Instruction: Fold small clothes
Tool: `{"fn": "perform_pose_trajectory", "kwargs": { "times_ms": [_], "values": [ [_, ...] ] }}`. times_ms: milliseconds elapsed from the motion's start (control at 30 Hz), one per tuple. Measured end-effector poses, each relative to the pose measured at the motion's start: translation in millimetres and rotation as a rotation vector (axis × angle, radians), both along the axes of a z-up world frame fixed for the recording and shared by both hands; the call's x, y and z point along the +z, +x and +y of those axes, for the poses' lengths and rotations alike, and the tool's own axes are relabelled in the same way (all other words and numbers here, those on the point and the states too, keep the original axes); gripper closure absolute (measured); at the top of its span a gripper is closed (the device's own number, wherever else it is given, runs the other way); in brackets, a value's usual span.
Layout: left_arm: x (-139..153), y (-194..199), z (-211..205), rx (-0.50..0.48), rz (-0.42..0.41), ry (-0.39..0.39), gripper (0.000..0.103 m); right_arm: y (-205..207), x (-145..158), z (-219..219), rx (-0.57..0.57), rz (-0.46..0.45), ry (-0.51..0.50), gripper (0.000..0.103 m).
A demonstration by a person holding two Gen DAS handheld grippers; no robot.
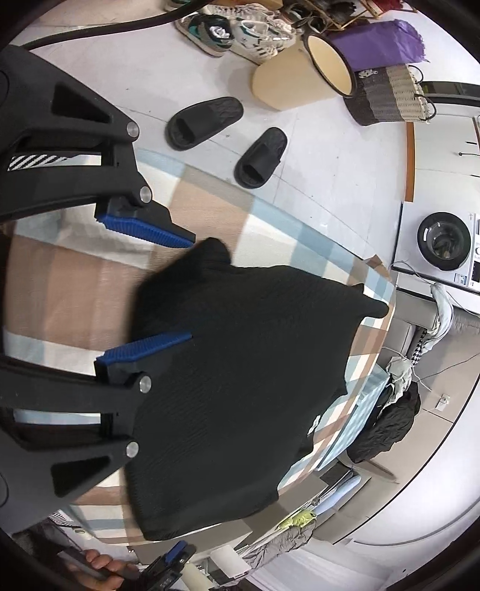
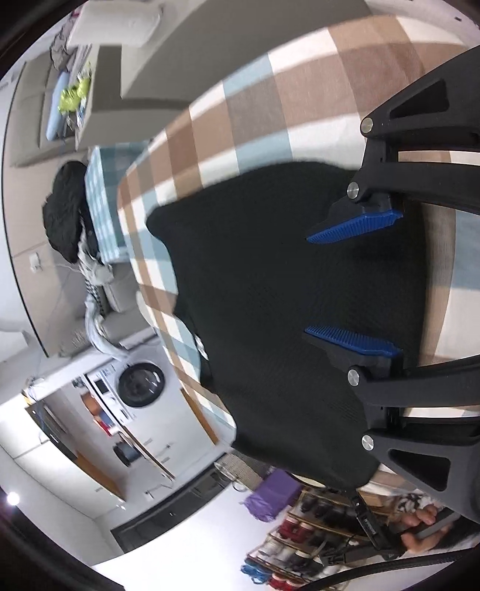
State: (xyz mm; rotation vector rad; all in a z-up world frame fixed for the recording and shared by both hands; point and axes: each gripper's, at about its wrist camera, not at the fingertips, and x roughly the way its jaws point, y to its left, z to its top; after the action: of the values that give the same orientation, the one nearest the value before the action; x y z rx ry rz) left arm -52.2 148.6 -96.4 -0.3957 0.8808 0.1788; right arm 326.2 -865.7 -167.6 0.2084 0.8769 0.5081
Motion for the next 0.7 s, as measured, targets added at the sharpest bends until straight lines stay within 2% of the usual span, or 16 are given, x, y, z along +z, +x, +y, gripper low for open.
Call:
{"fn": "perform_pose_trajectory", "kwargs": {
  "times_ms": [100,267,400,533,700],
  "values": [
    [-1.6,-11.7,-3.3,0.012,0.005,-0.016,0.059,2.6,-3.5,12.7,0.02,0.012,0.001,0.053],
    [-12.3,-21.3,-2.5,0.052,0.008,-0.115,0.057,5.0,-12.8,37.6,0.084,0.036,0.008,0.052],
    [-23.4,-13.9,-3.9,0.048,0.018,-0.185,0.057,2.2,-23.3,44.9,0.106,0.065,0.004,0.052],
    [-24.9,-0.8,-13.3,-0.021,0.008,-0.227,0.057,-2.5,-27.5,44.7,0.111,0.072,-0.003,0.052],
    [-26.6,18.9,-12.4,0.024,-0.03,-0.253,0.054,-3.9,-28.8,46.8,0.122,0.075,-0.012,0.052]
  ]
}}
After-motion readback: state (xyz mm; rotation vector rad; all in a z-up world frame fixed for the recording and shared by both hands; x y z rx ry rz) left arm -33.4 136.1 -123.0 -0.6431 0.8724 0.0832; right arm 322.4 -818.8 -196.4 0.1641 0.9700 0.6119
